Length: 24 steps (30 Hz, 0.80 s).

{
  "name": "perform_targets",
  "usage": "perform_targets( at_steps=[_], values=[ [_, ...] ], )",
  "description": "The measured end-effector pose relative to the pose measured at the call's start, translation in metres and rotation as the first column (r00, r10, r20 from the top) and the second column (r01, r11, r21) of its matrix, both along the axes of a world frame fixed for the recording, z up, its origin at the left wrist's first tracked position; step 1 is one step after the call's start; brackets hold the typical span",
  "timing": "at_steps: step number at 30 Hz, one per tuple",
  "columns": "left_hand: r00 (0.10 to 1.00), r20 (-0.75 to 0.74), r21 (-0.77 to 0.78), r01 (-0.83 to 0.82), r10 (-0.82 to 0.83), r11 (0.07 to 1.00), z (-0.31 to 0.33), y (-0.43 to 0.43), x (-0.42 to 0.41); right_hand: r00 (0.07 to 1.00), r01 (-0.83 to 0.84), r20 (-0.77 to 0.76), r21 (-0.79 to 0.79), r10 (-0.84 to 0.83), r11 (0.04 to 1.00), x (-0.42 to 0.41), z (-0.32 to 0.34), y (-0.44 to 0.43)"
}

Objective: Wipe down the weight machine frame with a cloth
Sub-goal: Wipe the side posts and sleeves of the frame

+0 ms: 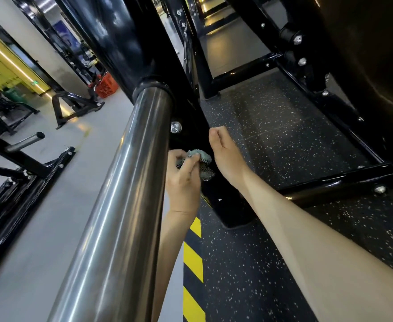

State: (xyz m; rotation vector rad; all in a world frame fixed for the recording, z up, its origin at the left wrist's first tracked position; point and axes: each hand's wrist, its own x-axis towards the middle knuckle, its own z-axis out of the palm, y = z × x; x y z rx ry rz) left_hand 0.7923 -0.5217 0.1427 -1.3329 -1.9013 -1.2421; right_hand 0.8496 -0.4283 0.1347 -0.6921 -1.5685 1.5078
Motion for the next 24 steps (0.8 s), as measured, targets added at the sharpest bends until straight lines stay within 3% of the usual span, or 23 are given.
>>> perform_targets(
  at_steps=[3, 5, 7, 10, 13, 15, 20, 22, 24],
  values=[
    [0.996, 0.076, 0.130, 0.035, -0.046, 0.991, 0.014, 0.001, 0.011, 0.998, -0.055, 0.001, -0.095, 0.056, 0.994, 0.003, 0.003, 0.003],
    [0.999, 0.052, 0.271, -0.018, 0.004, 0.962, 0.024, 0.009, 0.012, 0.983, -0.143, -0.158, -0.351, 0.092, 0.926, 0.009, 0.007, 0.007],
    [0.997, -0.039, 0.278, -0.056, 0.070, 0.959, 0.010, 0.017, 0.000, 0.960, -0.192, -0.278, -0.548, 0.039, 0.814, 0.019, 0.006, 0.017],
    [0.952, -0.303, -0.067, 0.008, -0.028, 0.998, -0.042, 0.016, -0.012, 0.988, -0.105, -0.153, -0.618, 0.012, 0.779, 0.033, -0.013, 0.030],
    [0.732, -0.621, -0.485, -0.077, -0.280, 0.871, -0.084, 0.009, -0.011, 1.000, -0.002, 0.000, -0.643, 0.002, 0.766, 0.044, -0.036, 0.031],
    [0.677, -0.663, -0.529, -0.119, -0.321, 0.840, -0.086, 0.009, -0.011, 0.999, 0.017, 0.051, -0.643, 0.020, 0.765, 0.050, -0.046, 0.029],
    [0.729, -0.649, -0.355, -0.039, -0.216, 0.934, -0.051, 0.014, -0.011, 0.989, 0.003, 0.125, -0.577, 0.085, 0.816, 0.049, -0.057, 0.031],
    [0.607, -0.728, -0.465, -0.093, -0.320, 0.880, -0.068, 0.014, -0.019, 0.983, 0.002, 0.152, -0.553, 0.099, 0.833, 0.046, -0.059, 0.029],
    [0.413, -0.731, -0.648, -0.171, -0.543, 0.743, -0.098, 0.008, -0.031, 0.977, -0.009, 0.173, -0.545, 0.124, 0.838, 0.044, -0.061, 0.023]
  ],
)
